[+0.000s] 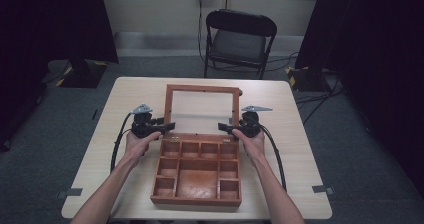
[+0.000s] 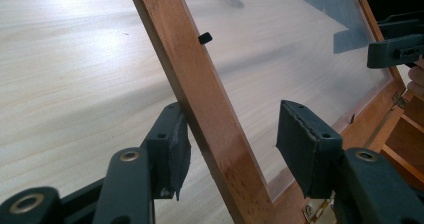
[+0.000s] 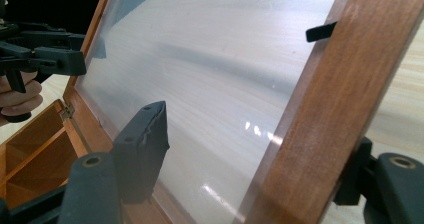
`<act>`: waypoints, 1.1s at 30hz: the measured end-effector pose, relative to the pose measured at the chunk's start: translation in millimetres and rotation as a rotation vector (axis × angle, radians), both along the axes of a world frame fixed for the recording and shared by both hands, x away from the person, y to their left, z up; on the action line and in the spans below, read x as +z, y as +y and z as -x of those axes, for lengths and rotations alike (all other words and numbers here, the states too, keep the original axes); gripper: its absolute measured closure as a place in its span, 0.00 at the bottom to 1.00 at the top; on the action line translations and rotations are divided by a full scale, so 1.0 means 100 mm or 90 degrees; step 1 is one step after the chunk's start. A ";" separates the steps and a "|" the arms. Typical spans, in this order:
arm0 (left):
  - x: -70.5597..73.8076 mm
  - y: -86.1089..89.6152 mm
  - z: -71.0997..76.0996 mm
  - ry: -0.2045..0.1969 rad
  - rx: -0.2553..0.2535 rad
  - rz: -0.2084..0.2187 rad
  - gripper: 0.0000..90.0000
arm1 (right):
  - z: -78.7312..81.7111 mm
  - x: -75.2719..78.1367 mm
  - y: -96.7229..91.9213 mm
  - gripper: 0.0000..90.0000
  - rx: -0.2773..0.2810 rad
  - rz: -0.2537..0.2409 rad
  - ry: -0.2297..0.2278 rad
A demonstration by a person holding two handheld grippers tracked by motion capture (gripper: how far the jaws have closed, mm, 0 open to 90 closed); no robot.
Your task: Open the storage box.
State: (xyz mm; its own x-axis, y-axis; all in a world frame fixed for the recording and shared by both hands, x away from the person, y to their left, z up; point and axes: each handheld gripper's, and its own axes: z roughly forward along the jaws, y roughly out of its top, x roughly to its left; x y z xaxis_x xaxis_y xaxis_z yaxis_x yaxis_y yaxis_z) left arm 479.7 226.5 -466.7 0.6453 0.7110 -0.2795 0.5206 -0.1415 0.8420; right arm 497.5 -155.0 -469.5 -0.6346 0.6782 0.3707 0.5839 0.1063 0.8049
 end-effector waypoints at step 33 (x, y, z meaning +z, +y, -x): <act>-0.16 0.02 -0.04 0.053 0.007 -0.014 0.38 | -0.05 -0.17 -0.13 0.21 -0.059 0.062 0.046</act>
